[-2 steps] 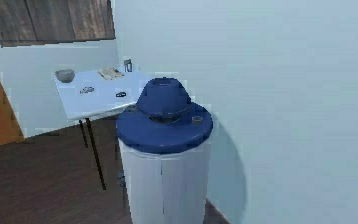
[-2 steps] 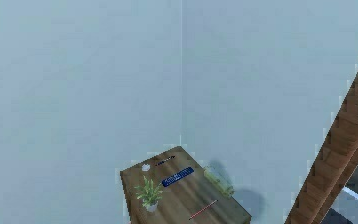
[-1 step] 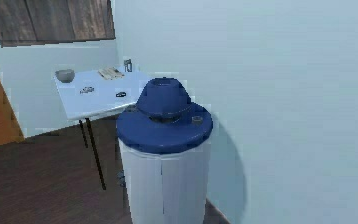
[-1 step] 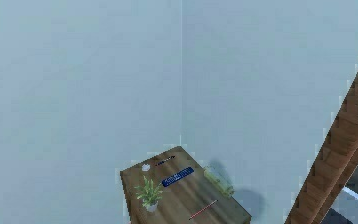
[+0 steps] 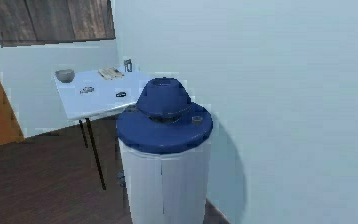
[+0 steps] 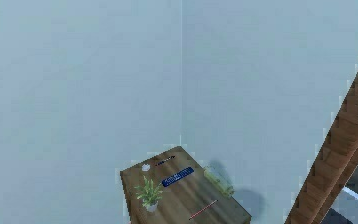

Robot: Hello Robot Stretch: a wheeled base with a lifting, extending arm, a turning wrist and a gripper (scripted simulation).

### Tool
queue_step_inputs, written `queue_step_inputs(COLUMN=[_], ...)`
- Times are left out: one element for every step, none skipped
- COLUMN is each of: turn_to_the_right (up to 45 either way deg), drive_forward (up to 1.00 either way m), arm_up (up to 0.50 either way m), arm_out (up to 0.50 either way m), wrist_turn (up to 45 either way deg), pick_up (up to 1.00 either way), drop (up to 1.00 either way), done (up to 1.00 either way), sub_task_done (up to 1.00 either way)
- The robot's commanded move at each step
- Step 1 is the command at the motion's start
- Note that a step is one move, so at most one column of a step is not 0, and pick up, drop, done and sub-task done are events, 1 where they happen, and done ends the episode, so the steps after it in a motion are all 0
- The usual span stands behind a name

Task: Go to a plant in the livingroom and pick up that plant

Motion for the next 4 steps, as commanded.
queue_step_inputs(turn_to_the_right=[0.0,0.0,0.0,0.0], drive_forward=[0.00,0.00,0.00,0.00], arm_up=[0.00,0.00,0.00,0.00], arm_out=[0.30,0.00,0.00,0.00], wrist_turn=[0.0,45.0,45.0,45.0], pick_up=[0.00,0.00,0.00,0.00], drop=[0.00,0.00,0.00,0.00], done=[0.00,0.00,0.00,0.00], sub_task_done=[0.00,0.00,0.00,0.00])
